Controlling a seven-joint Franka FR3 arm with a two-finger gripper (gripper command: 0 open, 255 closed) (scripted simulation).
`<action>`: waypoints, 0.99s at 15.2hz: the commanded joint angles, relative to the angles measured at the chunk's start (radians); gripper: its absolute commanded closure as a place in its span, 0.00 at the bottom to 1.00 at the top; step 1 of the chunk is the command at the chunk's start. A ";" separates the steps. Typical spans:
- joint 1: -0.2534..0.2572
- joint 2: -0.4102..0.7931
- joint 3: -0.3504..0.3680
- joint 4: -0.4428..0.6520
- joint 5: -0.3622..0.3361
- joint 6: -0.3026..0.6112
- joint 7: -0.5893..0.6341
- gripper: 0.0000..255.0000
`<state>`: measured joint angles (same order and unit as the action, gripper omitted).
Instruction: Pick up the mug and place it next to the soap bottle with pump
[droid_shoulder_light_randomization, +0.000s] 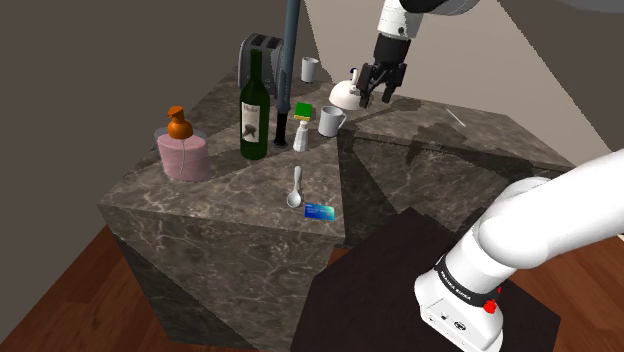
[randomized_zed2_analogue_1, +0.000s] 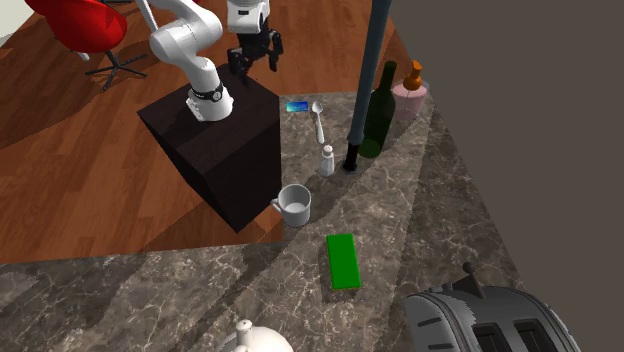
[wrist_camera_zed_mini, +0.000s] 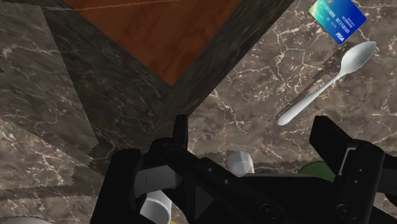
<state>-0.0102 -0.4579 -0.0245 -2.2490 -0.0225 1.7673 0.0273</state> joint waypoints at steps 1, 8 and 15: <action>-0.005 0.074 -0.011 0.029 -0.008 0.048 -0.017 0.00; -0.022 0.321 -0.042 0.157 -0.022 0.174 -0.066 0.00; -0.041 0.580 -0.063 0.351 -0.018 0.247 -0.115 0.00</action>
<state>-0.0491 0.0882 -0.0855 -1.9214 -0.0408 2.0020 -0.0823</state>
